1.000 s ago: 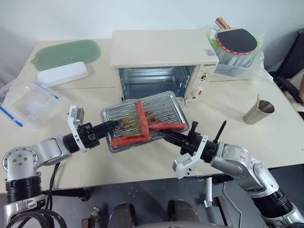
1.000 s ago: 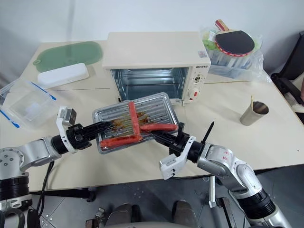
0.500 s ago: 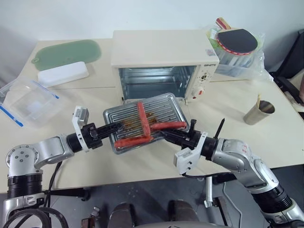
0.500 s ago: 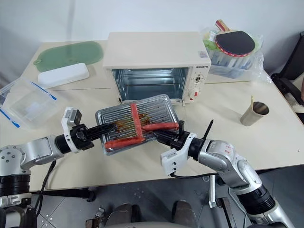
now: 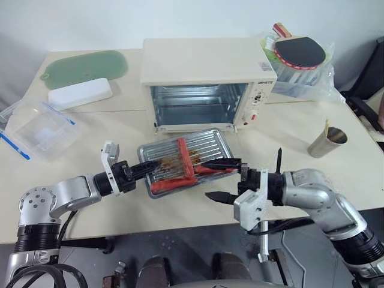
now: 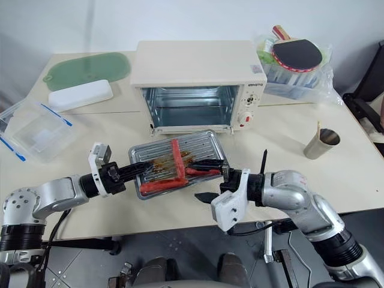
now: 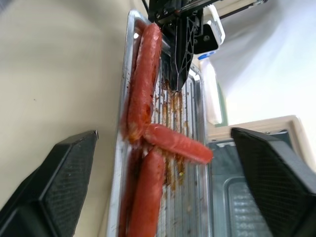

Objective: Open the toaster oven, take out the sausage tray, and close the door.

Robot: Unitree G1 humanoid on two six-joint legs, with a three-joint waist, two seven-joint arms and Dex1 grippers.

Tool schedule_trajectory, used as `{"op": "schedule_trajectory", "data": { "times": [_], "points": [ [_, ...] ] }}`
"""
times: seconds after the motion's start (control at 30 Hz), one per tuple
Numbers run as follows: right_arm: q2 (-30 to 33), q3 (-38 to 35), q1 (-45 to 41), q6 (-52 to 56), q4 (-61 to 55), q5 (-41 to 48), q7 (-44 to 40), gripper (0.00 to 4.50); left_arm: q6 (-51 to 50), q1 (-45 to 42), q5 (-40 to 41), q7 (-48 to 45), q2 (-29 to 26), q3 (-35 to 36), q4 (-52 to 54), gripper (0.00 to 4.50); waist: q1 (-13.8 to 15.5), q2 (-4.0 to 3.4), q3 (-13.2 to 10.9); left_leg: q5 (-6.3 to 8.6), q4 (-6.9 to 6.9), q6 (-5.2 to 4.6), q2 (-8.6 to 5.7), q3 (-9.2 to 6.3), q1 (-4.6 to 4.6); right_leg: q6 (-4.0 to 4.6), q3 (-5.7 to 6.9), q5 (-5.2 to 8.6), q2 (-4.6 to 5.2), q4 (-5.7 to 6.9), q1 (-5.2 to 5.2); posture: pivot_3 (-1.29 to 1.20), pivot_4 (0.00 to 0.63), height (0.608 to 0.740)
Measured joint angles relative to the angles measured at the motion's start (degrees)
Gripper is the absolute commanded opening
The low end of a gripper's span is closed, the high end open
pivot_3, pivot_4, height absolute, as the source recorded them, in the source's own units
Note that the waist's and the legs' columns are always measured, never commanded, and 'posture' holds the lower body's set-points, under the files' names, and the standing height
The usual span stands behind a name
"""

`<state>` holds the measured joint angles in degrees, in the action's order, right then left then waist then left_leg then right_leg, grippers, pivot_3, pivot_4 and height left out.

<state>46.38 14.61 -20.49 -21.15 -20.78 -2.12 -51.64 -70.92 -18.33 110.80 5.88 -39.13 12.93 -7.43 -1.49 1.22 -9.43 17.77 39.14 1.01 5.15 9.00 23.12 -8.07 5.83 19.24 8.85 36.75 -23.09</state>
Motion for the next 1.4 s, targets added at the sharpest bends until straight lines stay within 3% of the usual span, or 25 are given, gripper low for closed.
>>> {"op": "schedule_trajectory", "data": {
  "times": [0.27,0.53,0.7,0.97,1.07,1.4],
  "points": [
    [5.1,-9.8,-1.7,22.2,1.3,26.3,-10.7,4.47,1.4,3.7,0.1,0.6,5.1,6.7,3.8,0.0,0.1,0.0,0.0,0.02,0.01,-0.05,-0.01,-0.29,-0.07,0.0,0.14,0.0,0.0,-0.23,0.31,0.0,0.15,0.74],
    [5.5,-13.3,-2.9,28.3,13.9,27.7,-15.5,4.47,4.1,12.8,0.1,2.2,9.8,14.8,9.9,0.0,0.1,0.0,0.0,0.03,-0.01,-0.05,-0.02,-0.24,-0.1,0.0,0.15,0.0,0.0,-0.3,0.37,0.0,0.15,0.74],
    [3.9,-16.5,-4.2,33.4,20.0,33.3,-19.2,4.47,8.3,19.8,0.2,4.4,13.9,19.8,17.1,0.0,0.1,0.0,0.0,0.03,0.0,-0.05,-0.02,-0.23,-0.15,0.0,0.17,0.0,0.0,-0.34,0.46,0.0,0.15,0.74],
    [-0.9,-18.3,-8.4,27.7,31.0,32.6,-23.7,4.47,14.6,26.8,0.2,6.2,16.9,22.7,25.8,0.0,0.9,0.0,0.0,0.04,0.01,-0.06,-0.02,-0.13,-0.18,0.01,0.16,-0.01,0.0,-0.42,0.52,0.0,0.15,0.74],
    [-0.6,-16.1,-8.8,19.7,40.9,25.6,-26.5,3.85,18.0,33.3,0.3,6.2,20.0,23.3,30.3,0.0,1.1,0.01,0.0,0.05,0.01,-0.07,-0.03,-0.1,-0.23,0.02,0.16,-0.01,-0.01,-0.76,0.6,0.0,0.15,0.74],
    [-3.8,-13.8,-13.1,11.7,55.8,19.6,-31.9,0.59,29.3,45.9,0.5,5.8,23.3,23.7,40.9,0.0,1.1,-0.13,-0.1,0.06,0.0,-0.06,-0.02,-0.09,-0.34,0.08,0.12,-0.01,-0.02,-0.78,0.65,0.0,0.15,0.74]
  ]
}}
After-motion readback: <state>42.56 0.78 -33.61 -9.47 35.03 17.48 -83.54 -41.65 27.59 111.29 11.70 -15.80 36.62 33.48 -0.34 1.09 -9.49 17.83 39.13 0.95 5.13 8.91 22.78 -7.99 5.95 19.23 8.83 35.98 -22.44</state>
